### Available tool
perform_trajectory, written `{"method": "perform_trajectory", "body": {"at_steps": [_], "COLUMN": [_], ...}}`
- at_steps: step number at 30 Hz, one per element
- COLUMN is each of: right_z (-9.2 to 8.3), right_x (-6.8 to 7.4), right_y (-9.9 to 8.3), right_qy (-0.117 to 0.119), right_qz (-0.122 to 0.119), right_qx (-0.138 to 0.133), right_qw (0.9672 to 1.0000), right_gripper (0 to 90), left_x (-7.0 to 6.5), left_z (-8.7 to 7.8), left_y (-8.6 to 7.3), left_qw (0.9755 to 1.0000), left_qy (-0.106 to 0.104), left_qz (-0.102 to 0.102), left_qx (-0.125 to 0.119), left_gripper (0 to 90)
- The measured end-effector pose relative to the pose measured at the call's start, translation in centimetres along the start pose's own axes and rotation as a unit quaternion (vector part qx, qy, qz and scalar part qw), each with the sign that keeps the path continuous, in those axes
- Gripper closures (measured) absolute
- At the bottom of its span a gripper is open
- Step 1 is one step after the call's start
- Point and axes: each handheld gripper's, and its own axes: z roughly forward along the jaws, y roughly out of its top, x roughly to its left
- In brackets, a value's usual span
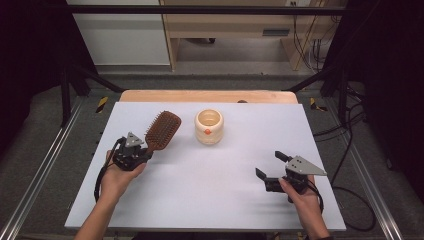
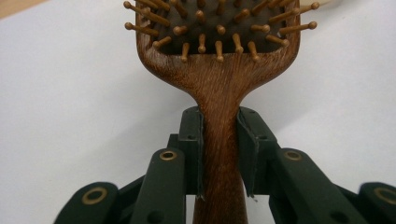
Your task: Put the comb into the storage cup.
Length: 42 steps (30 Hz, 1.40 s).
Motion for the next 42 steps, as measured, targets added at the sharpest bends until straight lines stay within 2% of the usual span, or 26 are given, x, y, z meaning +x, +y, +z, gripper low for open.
{"method": "perform_trajectory", "body": {"at_steps": [4,9,12,14,19,21,23,33,37,42], "right_z": [0.1,0.3,0.5,0.8,1.4,1.7,2.0,3.0,3.4,4.7], "right_x": [0.3,1.1,1.7,2.2,3.7,4.1,4.5,6.7,8.3,9.9], "right_y": [0.1,0.5,0.9,1.1,1.5,1.6,1.7,2.8,4.2,6.6], "right_qy": [0.006,0.021,0.030,0.038,0.053,0.046,0.046,0.053,0.046,0.066], "right_qz": [0.003,0.027,0.037,0.043,0.038,0.041,0.052,0.066,0.062,0.061], "right_qx": [-0.003,-0.002,-0.004,-0.006,-0.009,-0.006,-0.002,-0.012,-0.021,-0.021], "right_qw": [1.0000,0.9994,0.9988,0.9983,0.9978,0.9981,0.9976,0.9963,0.9968,0.9957], "right_gripper": [6.0,5.6,5.2,5.1,5.1,5.4,5.4,5.1,5.7,5.9], "left_x": [-1.0,-2.1,-2.6,-3.0,-3.4,-3.5,-3.6,-4.7,-5.2,-5.9], "left_z": [-0.6,-0.8,-0.9,-1.1,-1.6,-1.7,-1.8,-2.5,-2.5,-2.4], "left_y": [-0.8,-1.5,-1.9,-2.1,-2.6,-2.7,-2.7,-2.5,-2.4,-2.2], "left_qw": [0.9990,0.9975,0.9959,0.9948,0.9918,0.9904,0.9898,0.9840,0.9826,0.9817], "left_qy": [0.002,0.006,0.011,0.016,0.009,0.005,0.005,-0.015,-0.025,-0.030], "left_qz": [-0.007,-0.004,-0.008,-0.003,-0.022,-0.024,-0.021,-0.015,-0.013,-0.005], "left_qx": [-0.044,-0.070,-0.090,-0.100,-0.126,-0.136,-0.141,-0.177,-0.183,-0.188], "left_gripper": [72.4,72.4,72.4,72.4,72.4,72.4,72.4,72.5,72.5,72.5]}}
